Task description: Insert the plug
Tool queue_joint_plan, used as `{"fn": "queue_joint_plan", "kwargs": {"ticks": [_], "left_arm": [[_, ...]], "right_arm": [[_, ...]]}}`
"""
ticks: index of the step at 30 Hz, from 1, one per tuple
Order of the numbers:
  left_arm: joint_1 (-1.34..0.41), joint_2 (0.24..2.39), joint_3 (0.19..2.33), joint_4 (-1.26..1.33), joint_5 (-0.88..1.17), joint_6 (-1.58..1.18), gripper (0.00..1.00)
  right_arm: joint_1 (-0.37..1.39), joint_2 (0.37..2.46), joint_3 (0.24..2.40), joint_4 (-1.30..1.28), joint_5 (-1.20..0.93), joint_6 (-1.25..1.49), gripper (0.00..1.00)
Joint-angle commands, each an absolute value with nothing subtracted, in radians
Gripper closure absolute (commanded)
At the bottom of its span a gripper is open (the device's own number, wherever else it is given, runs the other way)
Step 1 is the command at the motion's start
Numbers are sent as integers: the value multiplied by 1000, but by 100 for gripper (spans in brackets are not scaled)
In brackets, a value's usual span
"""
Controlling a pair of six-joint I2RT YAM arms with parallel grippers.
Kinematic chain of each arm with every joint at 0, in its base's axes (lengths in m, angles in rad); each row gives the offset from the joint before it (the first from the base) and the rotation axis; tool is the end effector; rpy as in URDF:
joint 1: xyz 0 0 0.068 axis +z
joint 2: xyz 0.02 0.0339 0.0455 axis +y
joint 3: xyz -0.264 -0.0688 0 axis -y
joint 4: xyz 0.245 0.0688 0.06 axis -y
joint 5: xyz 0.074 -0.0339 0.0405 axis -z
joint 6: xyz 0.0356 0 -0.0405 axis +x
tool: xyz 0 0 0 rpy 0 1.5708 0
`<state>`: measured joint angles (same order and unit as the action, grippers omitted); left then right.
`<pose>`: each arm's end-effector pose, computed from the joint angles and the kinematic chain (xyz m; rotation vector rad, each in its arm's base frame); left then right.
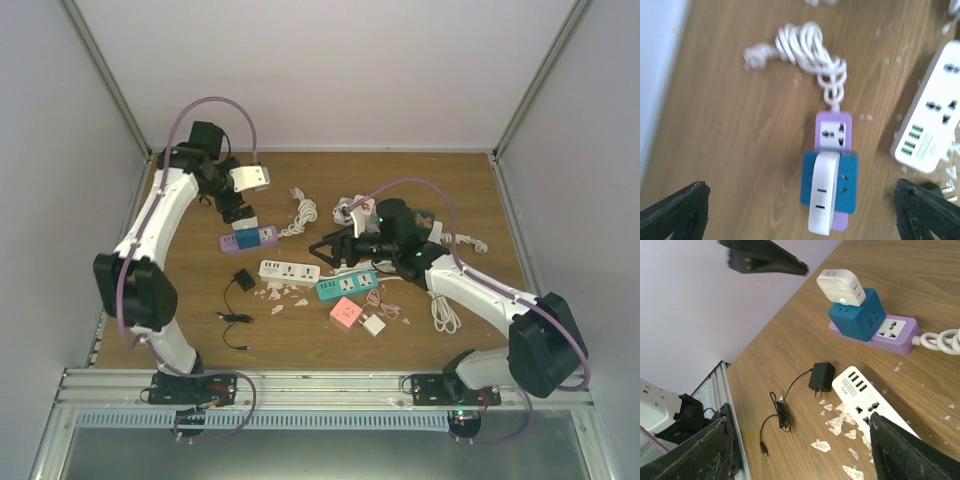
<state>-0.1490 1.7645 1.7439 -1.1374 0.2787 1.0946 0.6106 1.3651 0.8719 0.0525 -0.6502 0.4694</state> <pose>0.3550 -0.0632 0.3284 1.6064 2.1081 -0.0782 0.2358 0.1913 0.2651 -0.6038 2.0908 1.3089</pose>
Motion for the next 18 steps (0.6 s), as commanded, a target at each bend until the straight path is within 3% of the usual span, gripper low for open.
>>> {"fn": "queue_joint_plan", "kwargs": {"ticks": [1,4,9,12,18], "left_arm": [[-151,1589,1659,-907,484,1066,1],[-152,1421,1507,-633,558,896,1],[-149,1212,1301,-245,491,293,1],[-148,1148,1278,-244,368,35,1],[-144,973,1119,-361,279,-143,1]], "right_arm": [[606,1319,857,43,-579,488,25],[606,1300,852,8,-483,514,24],[606,1267,841,-86,-329,573,22],[605,1237,829,-145,-267,603,21],[604,1130,787,-239,-189,588,19]]}}
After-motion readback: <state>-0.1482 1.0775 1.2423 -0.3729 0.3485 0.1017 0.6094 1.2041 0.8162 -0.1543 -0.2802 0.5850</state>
